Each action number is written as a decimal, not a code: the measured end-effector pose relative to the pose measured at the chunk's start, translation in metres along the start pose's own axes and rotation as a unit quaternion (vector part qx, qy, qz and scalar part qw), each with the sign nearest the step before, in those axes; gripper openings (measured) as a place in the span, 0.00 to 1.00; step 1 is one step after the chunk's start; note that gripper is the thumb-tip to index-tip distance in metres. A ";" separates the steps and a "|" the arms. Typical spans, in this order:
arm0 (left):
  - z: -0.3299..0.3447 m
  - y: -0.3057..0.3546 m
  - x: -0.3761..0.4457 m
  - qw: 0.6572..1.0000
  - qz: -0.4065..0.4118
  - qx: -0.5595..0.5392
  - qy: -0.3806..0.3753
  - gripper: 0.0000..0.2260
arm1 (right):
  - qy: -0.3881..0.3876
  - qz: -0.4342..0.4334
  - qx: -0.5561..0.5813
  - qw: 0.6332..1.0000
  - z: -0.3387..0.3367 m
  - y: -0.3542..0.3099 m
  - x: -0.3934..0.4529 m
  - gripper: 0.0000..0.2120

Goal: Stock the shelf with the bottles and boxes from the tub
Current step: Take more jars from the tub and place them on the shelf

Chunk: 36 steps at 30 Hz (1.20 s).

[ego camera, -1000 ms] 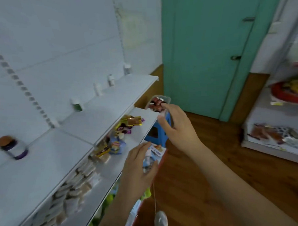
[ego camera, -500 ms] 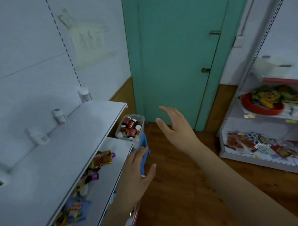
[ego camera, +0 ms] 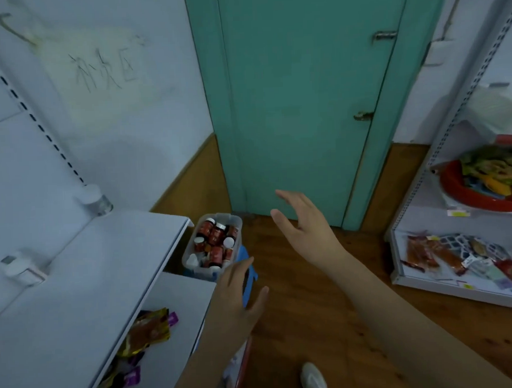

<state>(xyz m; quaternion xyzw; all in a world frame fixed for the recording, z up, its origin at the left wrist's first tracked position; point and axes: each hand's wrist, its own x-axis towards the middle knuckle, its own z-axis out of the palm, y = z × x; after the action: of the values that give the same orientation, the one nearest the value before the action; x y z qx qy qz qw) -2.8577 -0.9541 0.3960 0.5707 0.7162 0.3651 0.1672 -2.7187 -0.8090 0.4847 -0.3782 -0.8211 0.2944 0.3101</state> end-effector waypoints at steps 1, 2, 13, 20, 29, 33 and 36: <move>0.006 -0.002 0.018 1.000 -0.005 0.009 0.004 0.28 | -0.003 -0.004 0.008 1.000 -0.001 0.011 0.019 0.25; 0.011 -0.003 0.037 1.000 -0.012 0.016 0.010 0.27 | -0.007 -0.008 0.015 1.000 -0.002 0.021 0.039 0.25; 0.051 -0.027 0.192 0.993 -0.101 0.013 0.051 0.27 | -0.088 -0.040 0.073 0.993 0.001 0.116 0.219 0.25; 0.061 -0.072 0.255 0.986 -0.157 0.013 0.058 0.27 | -0.158 -0.059 0.096 0.981 0.051 0.152 0.302 0.23; 0.057 -0.165 0.330 0.966 -0.240 0.006 0.098 0.27 | -0.252 -0.093 0.088 0.959 0.142 0.151 0.422 0.23; 0.052 -0.208 0.338 0.948 -0.300 0.011 0.102 0.26 | -0.290 -0.103 0.063 0.949 0.192 0.152 0.462 0.22; 0.052 -0.233 0.336 0.932 -0.345 0.002 0.107 0.31 | -0.330 -0.092 0.045 0.938 0.232 0.164 0.474 0.20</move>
<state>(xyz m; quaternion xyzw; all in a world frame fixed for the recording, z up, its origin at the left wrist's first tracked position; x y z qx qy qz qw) -3.0842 -0.6404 0.2538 0.2461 0.8835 0.3423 0.2043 -3.0639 -0.3969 0.3558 -0.1686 -0.8944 0.4093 0.0638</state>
